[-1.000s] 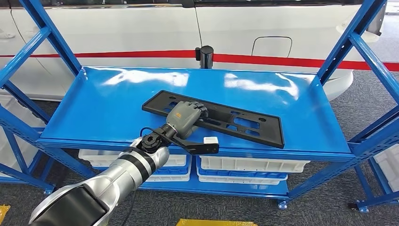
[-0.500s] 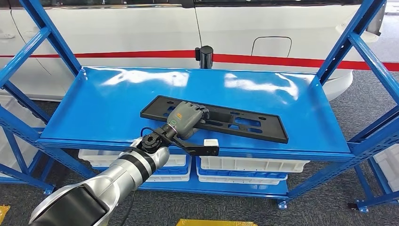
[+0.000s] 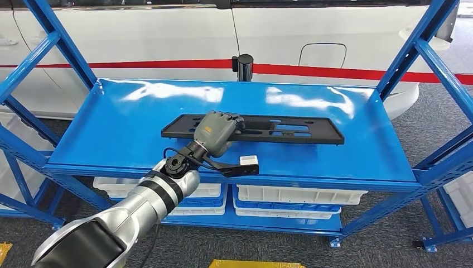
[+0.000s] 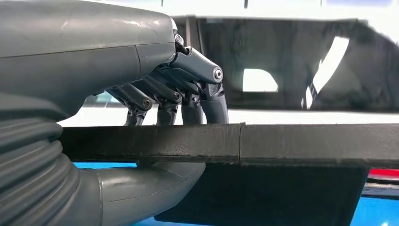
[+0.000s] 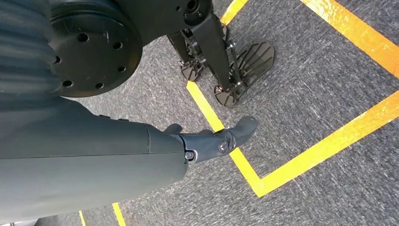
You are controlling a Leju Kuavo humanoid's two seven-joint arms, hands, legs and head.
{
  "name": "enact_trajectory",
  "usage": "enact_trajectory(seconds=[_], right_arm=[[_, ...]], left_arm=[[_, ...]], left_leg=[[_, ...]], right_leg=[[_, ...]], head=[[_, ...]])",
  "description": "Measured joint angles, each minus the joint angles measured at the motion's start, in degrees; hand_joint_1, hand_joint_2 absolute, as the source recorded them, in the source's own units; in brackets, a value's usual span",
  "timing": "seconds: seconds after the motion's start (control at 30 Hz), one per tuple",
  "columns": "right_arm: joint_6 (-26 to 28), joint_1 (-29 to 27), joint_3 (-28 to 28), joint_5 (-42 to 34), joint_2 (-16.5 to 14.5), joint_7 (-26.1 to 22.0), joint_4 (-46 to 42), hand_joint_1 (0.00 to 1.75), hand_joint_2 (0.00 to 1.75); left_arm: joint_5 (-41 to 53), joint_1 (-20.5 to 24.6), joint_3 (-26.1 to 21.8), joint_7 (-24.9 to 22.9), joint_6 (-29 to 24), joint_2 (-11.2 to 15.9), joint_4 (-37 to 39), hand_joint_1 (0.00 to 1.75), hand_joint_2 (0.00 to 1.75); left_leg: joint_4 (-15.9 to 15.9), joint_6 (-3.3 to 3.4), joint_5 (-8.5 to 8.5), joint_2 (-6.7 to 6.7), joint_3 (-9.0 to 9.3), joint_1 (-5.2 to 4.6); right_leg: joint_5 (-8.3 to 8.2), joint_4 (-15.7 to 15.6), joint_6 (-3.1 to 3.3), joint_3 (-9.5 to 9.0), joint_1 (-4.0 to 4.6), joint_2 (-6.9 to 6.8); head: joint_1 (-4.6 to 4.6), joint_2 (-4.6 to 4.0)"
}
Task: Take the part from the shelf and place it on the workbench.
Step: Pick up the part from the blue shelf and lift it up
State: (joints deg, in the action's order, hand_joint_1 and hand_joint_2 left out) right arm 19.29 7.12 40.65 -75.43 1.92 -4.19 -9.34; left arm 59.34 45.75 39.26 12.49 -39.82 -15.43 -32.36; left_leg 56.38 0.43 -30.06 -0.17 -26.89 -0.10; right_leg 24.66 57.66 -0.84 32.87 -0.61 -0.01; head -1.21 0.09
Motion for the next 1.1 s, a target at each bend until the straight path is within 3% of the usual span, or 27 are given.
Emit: enact_trajectory(seconds=[0.4,1.1], right_arm=[[0.09,1.47,0.34,-0.04,0.00,-0.10,0.03,0.00,1.75],[0.09,1.66,0.36,-0.05,0.00,-0.10,0.03,0.00,1.75]], left_arm=[[5.62,-0.44,-4.55,1.38,-0.21,0.79,-8.85,1.75,1.75],[5.95,-0.43,-4.73,1.39,-0.21,0.78,-9.85,1.75,1.75]], left_leg=[[0.00,0.00,0.00,0.00,0.01,0.00],[0.01,0.00,0.00,0.00,0.01,0.00]], right_leg=[[0.00,0.00,0.00,0.00,0.00,0.00],[0.00,0.00,0.00,0.00,0.00,0.00]], head=[[0.00,0.00],[-0.01,0.00]])
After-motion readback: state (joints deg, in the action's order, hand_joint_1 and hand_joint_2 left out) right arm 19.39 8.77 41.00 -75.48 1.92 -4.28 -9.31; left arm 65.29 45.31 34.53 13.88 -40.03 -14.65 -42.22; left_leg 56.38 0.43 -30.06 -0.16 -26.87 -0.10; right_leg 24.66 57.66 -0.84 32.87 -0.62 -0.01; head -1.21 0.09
